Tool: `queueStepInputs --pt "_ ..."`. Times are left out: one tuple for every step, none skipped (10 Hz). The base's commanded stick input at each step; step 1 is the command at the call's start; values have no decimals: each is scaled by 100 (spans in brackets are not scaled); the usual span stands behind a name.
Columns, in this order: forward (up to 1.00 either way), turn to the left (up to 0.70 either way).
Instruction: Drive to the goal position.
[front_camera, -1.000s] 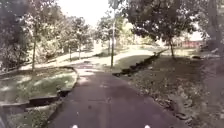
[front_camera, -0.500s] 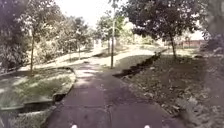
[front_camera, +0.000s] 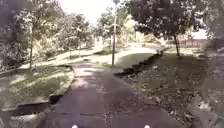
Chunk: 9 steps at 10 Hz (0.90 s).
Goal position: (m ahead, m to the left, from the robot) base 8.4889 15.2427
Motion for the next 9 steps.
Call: queueStepInputs --pt "45 0" --pt "45 0" --pt "45 0" --pt "45 0" --pt "45 0" --pt "45 0" --pt "45 0" --pt "45 0" --pt "45 0"
